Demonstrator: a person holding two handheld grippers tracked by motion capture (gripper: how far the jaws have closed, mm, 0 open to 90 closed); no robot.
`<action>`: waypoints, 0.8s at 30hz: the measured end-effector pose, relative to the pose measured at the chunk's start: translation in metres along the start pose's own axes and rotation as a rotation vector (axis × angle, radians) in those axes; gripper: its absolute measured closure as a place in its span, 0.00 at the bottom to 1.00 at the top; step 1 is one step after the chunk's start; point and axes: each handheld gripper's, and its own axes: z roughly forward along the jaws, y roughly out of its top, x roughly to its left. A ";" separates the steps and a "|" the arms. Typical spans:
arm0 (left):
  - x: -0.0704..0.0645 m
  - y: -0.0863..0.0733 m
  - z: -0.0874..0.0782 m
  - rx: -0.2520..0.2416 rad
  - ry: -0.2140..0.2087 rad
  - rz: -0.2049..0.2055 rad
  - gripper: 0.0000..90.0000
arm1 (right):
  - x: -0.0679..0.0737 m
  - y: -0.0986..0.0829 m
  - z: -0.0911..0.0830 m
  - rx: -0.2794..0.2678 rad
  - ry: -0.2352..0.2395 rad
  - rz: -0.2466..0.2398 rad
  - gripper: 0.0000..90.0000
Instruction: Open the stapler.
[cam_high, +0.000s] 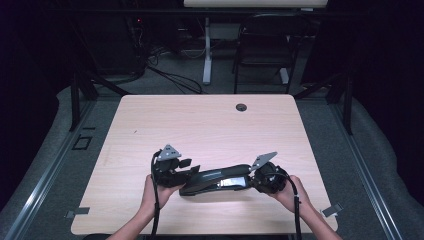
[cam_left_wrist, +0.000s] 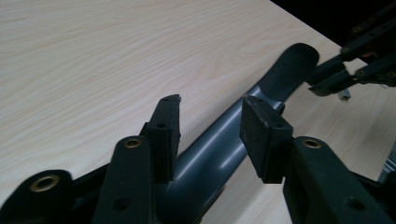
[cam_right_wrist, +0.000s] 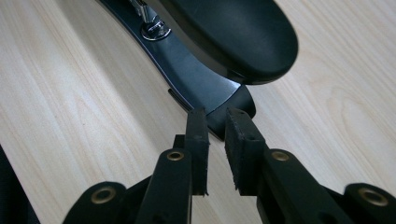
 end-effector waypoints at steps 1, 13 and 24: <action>0.000 0.000 0.000 0.000 0.000 0.000 0.67 | 0.000 0.000 0.000 0.000 0.000 0.000 0.88; -0.029 -0.012 0.009 -0.086 -0.057 0.084 0.88 | 0.007 0.001 0.011 -0.050 0.034 -0.056 0.94; -0.061 -0.031 0.043 0.007 -0.043 0.151 0.98 | 0.015 0.001 0.027 -0.019 -0.028 -0.097 0.97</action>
